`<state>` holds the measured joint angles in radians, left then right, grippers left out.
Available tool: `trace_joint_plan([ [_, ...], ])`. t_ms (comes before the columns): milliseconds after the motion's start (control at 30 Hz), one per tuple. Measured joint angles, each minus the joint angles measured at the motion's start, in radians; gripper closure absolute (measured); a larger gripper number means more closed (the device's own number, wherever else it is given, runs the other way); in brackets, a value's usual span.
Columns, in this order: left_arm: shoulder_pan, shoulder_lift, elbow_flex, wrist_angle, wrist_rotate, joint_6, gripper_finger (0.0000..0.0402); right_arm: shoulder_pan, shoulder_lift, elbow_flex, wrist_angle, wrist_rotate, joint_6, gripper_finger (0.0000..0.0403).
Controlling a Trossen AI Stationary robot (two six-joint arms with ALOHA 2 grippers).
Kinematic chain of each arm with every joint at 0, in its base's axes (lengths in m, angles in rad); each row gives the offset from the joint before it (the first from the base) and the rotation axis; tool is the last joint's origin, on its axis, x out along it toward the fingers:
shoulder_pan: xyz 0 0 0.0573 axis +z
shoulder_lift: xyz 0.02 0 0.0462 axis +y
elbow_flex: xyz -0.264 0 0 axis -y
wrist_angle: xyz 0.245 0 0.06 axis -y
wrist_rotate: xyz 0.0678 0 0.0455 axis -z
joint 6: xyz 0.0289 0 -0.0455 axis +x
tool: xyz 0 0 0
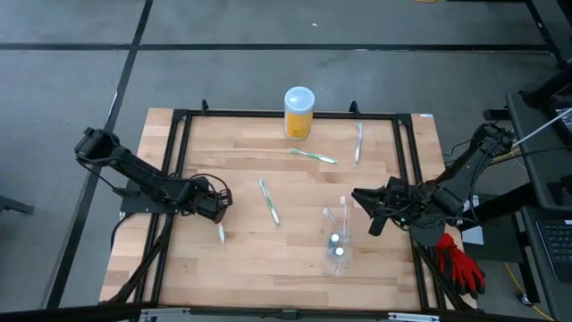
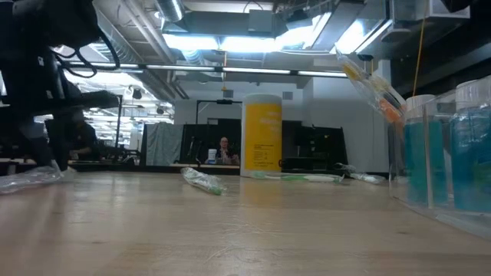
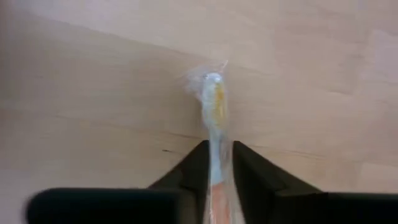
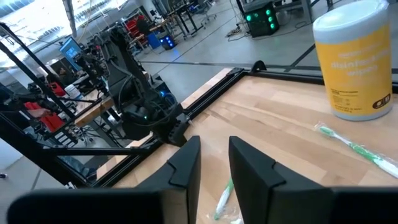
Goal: Pick & Place toothbrushing station
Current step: Put the orange toothbrush into the transparent organizer
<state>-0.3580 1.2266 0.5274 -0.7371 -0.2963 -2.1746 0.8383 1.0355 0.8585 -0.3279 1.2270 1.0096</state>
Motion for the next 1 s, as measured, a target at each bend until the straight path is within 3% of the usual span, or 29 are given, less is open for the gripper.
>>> trace_joint_plan([
  [100, 0.0, 0.0, 0.0, 0.017, -0.022, 0.006, 0.039, 0.0, 0.0, 0.0, 0.0, 0.019, 0.0, 0.0323],
  [233, 0.0, 0.0, 0.0, 0.082, -0.067, 0.043, 0.0399, -0.001, 0.0, 0.0, 0.0, 0.023, -0.001, 0.0327],
  [333, 0.008, -0.008, 0.0, 0.209, -0.17, 0.112, 0.0399, -0.004, 0.0, 0.0, -0.001, 0.03, -0.001, 0.033],
  [433, 0.042, -0.015, 0.0, 0.409, -0.277, 0.273, 0.0399, -0.004, -0.002, 0.0, -0.001, 0.062, -0.001, 0.0333],
  [533, 0.116, -0.016, 0.0, 0.662, -0.278, 0.554, 0.0399, -0.004, -0.011, 0.0, -0.001, 0.091, -0.009, 0.0335],
  [667, 0.221, -0.016, 0.001, 1.044, -0.172, 1.017, 0.0399, -0.004, -0.036, 0.0, 0.0, 0.123, -0.038, 0.0337],
  [733, 0.277, -0.016, 0.001, 1.183, -0.088, 1.164, 0.0399, -0.004, -0.05, 0.0, -0.001, 0.128, -0.056, 0.0338],
  [867, 0.386, -0.016, 0.001, 1.391, 0.11, 1.303, 0.0399, -0.004, -0.072, 0.0, 0.0, 0.129, -0.081, 0.0338],
  [1000, 0.458, 0.007, 0.057, 1.482, 0.281, 1.38, 0.0399, -0.004, -0.08, 0.0, -0.001, 0.154, -0.101, 0.0338],
])
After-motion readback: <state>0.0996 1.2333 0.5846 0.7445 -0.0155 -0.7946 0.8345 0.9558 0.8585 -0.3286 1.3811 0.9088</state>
